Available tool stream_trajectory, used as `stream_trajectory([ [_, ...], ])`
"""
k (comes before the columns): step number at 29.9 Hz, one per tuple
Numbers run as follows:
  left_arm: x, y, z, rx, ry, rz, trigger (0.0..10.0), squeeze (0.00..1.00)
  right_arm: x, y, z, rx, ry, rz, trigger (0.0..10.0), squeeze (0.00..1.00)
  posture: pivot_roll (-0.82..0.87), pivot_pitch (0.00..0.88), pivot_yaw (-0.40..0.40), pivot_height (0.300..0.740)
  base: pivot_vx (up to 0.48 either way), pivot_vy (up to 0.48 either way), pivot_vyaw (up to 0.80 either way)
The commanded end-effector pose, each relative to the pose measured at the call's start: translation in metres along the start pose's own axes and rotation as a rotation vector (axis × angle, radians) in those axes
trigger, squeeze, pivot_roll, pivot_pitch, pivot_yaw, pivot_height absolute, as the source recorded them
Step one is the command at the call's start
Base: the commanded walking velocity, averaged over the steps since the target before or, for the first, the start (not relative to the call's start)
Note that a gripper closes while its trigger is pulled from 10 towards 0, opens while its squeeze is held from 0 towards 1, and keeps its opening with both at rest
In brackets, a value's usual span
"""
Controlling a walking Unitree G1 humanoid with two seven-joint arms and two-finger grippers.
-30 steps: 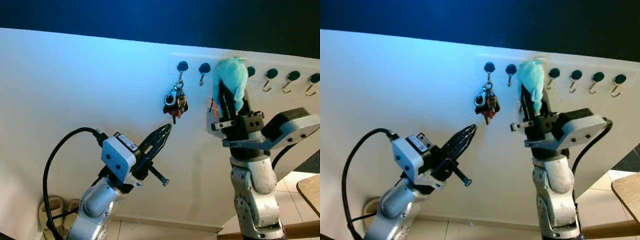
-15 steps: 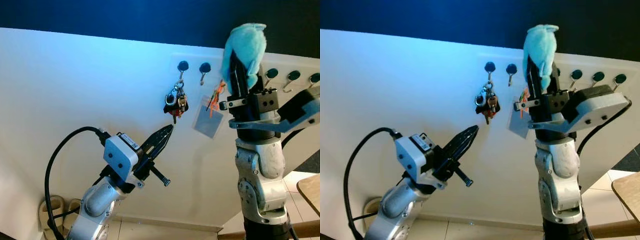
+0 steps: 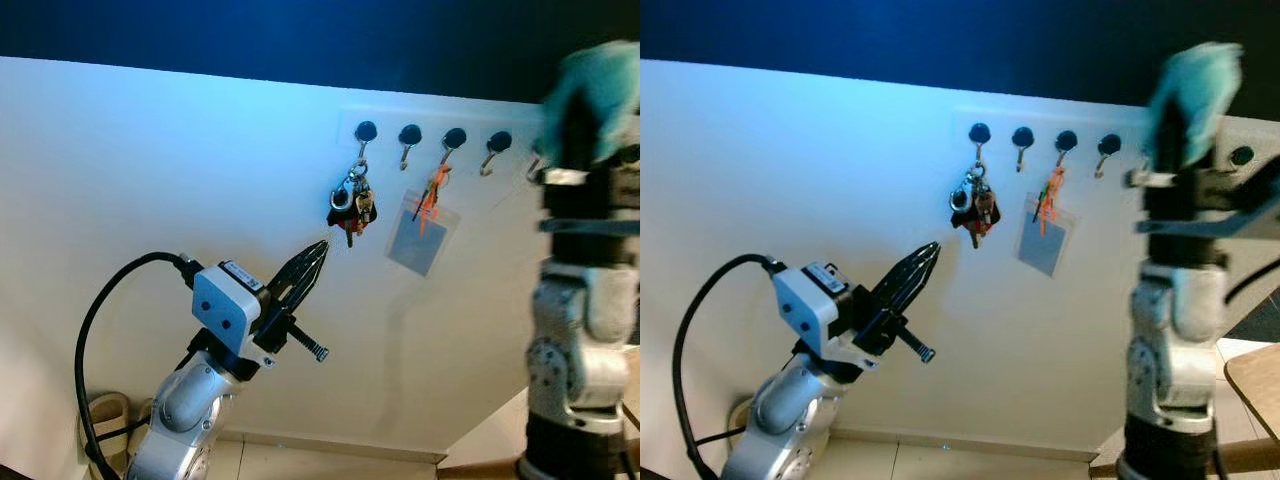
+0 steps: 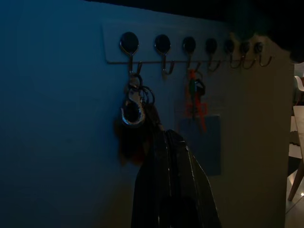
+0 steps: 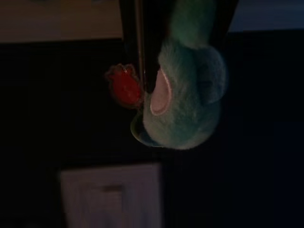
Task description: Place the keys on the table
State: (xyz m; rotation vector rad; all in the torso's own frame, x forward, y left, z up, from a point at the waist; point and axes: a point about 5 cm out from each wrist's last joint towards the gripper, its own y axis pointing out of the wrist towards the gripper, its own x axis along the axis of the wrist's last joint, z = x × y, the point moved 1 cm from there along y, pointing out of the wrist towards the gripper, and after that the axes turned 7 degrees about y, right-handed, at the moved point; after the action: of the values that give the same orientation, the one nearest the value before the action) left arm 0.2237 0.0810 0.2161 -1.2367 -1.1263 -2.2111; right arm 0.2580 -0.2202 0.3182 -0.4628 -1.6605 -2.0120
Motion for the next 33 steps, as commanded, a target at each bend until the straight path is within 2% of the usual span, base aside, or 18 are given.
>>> stream_trajectory([
  [1, 0.002, -0.001, -0.001, 0.008, -0.013, -0.013, 10.0, 0.00, -0.001, -0.002, -0.008, -0.028, -0.022, 0.010, 0.0, 0.00, 0.06, 0.070, -0.056, 0.740, 0.000, 0.000, 0.00],
  [3, -0.001, -0.003, 0.001, 0.036, -0.020, -0.002, 10.0, 0.00, -0.003, -0.009, -0.018, -0.057, -0.058, 0.035, 0.0, 0.00, 0.06, 0.070, -0.056, 0.740, 0.000, 0.000, 0.00],
  [4, -0.004, -0.006, 0.003, 0.051, -0.023, 0.006, 10.0, 0.00, -0.009, -0.020, -0.021, -0.073, -0.069, 0.076, 0.0, 0.00, 0.06, 0.070, -0.058, 0.740, 0.000, 0.000, 0.00],
  [5, -0.004, -0.006, 0.003, 0.051, -0.023, 0.006, 10.0, 0.00, -0.009, -0.020, -0.021, -0.073, -0.069, 0.076, 0.0, 0.00, 0.06, 0.070, -0.058, 0.740, 0.000, 0.000, 0.00],
  [7, -0.007, -0.009, 0.005, 0.067, -0.026, 0.017, 10.0, 0.00, -0.017, -0.037, -0.023, -0.083, -0.083, 0.143, 0.0, 0.00, 0.06, 0.070, -0.058, 0.740, 0.000, 0.000, 0.00],
  [8, -0.007, -0.009, 0.005, 0.067, -0.026, 0.017, 10.0, 0.00, -0.017, -0.037, -0.023, -0.083, -0.083, 0.143, 0.0, 0.00, 0.06, 0.070, -0.058, 0.740, 0.000, 0.000, 0.00],
  [10, -0.010, -0.012, 0.006, 0.073, -0.028, 0.032, 10.0, 0.00, -0.029, -0.064, -0.020, -0.079, -0.099, 0.243, 0.0, 0.00, 0.06, 0.073, -0.058, 0.740, 0.000, 0.000, 0.00],
  [11, -0.010, -0.012, 0.006, 0.073, -0.028, 0.032, 10.0, 0.00, -0.029, -0.064, -0.020, -0.079, -0.099, 0.243, 0.0, 0.00, 0.06, 0.073, -0.058, 0.740, 0.000, 0.000, 0.00],
  [12, -0.011, -0.014, 0.006, 0.075, -0.029, 0.039, 10.0, 0.00, -0.034, -0.076, -0.020, -0.084, -0.105, 0.282, 0.0, 0.00, 0.06, 0.073, -0.056, 0.740, 0.000, 0.000, 0.00],
  [15, -0.012, -0.015, 0.006, 0.077, -0.031, 0.044, 10.0, 0.00, -0.037, -0.086, -0.021, -0.084, -0.114, 0.313, 0.0, 0.00, 0.06, 0.073, -0.056, 0.740, 0.000, 0.000, 0.00],
  [17, -0.015, -0.017, 0.005, 0.077, -0.036, 0.053, 10.0, 0.00, -0.044, -0.106, -0.022, -0.070, -0.146, 0.376, 0.0, 0.00, 0.06, 0.072, -0.050, 0.740, 0.000, 0.000, 0.00],
  [19, -0.015, -0.017, 0.005, 0.077, -0.036, 0.053, 10.0, 0.00, -0.044, -0.106, -0.022, -0.070, -0.146, 0.376, 0.0, 0.00, 0.06, 0.072, -0.050, 0.740, 0.000, 0.000, 0.00],
  [22, -0.017, -0.018, 0.003, 0.071, -0.037, 0.061, 10.0, 0.00, -0.049, -0.123, -0.025, -0.053, -0.170, 0.435, 0.0, 0.00, 0.06, 0.072, -0.047, 0.740, 0.000, 0.000, 0.00],
  [25, -0.018, -0.019, 0.004, 0.068, -0.036, 0.064, 10.0, 0.00, -0.052, -0.131, -0.025, -0.040, -0.181, 0.464, 0.0, 0.00, 0.06, 0.072, -0.048, 0.740, 0.000, 0.000, 0.00],
  [33, -0.018, -0.020, 0.003, 0.068, -0.031, 0.066, 10.0, 0.00, -0.055, -0.133, -0.018, 0.005, -0.182, 0.468, 0.0, 0.00, 0.06, 0.070, -0.056, 0.740, 0.000, 0.000, 0.00],
])
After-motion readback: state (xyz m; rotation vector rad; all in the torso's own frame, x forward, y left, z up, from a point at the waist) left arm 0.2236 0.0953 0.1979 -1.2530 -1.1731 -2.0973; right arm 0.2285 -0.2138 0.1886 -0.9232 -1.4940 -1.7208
